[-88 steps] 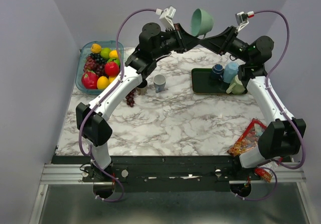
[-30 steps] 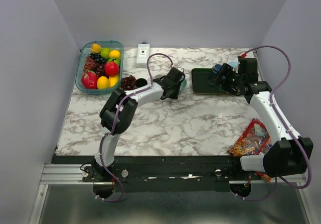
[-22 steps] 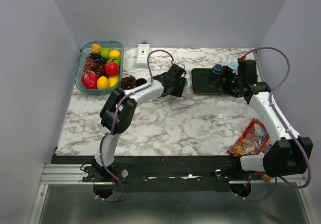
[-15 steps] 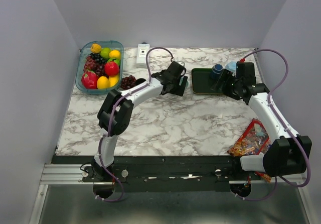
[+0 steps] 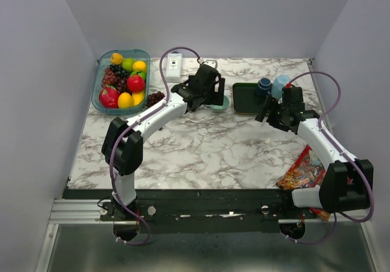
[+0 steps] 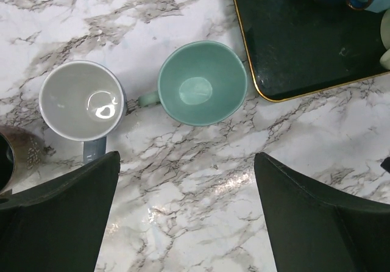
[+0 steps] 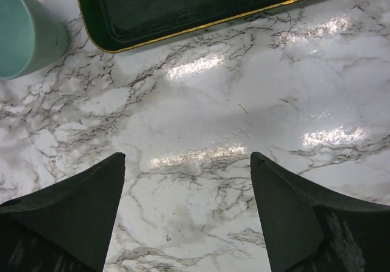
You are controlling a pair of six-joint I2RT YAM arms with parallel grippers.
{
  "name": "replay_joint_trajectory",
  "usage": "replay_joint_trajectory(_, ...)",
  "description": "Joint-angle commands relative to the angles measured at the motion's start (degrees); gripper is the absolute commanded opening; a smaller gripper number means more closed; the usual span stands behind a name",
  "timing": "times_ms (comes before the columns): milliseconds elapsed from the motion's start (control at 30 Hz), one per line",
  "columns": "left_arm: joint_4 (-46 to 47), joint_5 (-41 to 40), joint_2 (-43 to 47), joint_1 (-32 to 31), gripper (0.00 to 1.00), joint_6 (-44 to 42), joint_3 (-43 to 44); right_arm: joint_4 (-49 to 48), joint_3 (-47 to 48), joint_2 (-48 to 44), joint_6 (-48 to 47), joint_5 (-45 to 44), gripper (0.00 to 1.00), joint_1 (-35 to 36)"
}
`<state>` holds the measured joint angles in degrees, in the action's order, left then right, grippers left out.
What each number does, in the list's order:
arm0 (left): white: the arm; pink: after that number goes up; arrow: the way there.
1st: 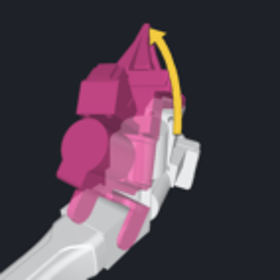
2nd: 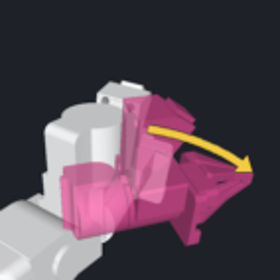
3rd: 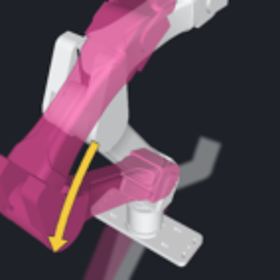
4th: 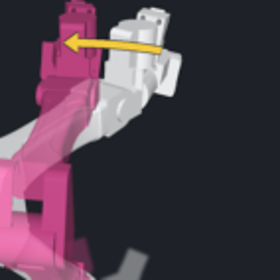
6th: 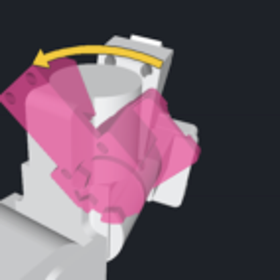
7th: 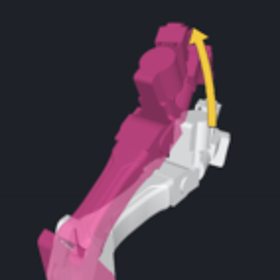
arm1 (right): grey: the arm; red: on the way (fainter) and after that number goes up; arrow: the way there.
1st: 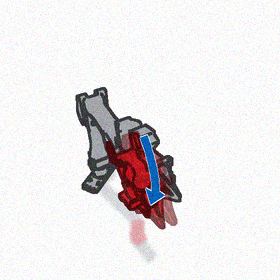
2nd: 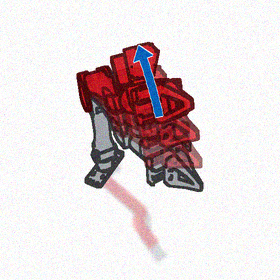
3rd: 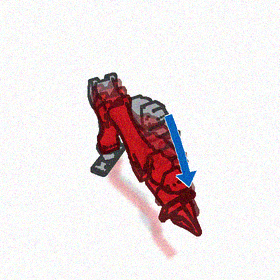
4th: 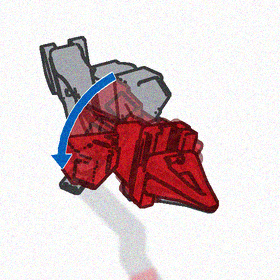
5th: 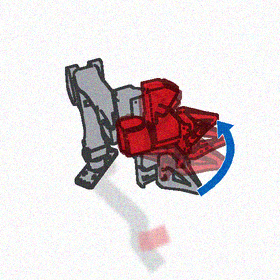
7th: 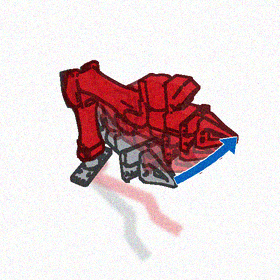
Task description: Turn the mug right side up
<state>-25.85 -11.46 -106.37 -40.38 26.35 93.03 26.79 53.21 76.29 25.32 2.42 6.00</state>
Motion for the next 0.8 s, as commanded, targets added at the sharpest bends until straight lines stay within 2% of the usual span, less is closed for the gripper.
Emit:
replay_joint_trajectory(0, -3.3, -4.4, -1.7, -0.5, 0.99, 4.7, 3.9, -3.7, -1.7, -0.5, 1.0, 2.3, 0.90, 0.0)
replay_joint_trajectory(333, -8.2, -6.7, -9.5, -1.1, 0.99, 5.0, 18.5, -3.4, -1.4, -1.2, 0.6, 1.5, 0.91, -0.1)
replay_joint_trajectory(500, -3.2, -5.4, -12.8, -1.0, 0.99, 0.4, 22.5, -3.5, -2.1, -2.3, 0.1, -0.4, 0.91, 0.0)
replay_joint_trajectory(633, 0.0, -3.0, -17.8, -0.8, 0.99, -6.4, 32.6, -4.0, -1.4, -2.5, -0.4, -1.0, 0.91, -0.1)
replay_joint_trajectory(767, 8.8, 0.7, -18.6, 0.9, 0.99, -8.8, 32.8, -2.4, 1.9, -1.8, -0.8, -1.0, 0.91, -0.1)
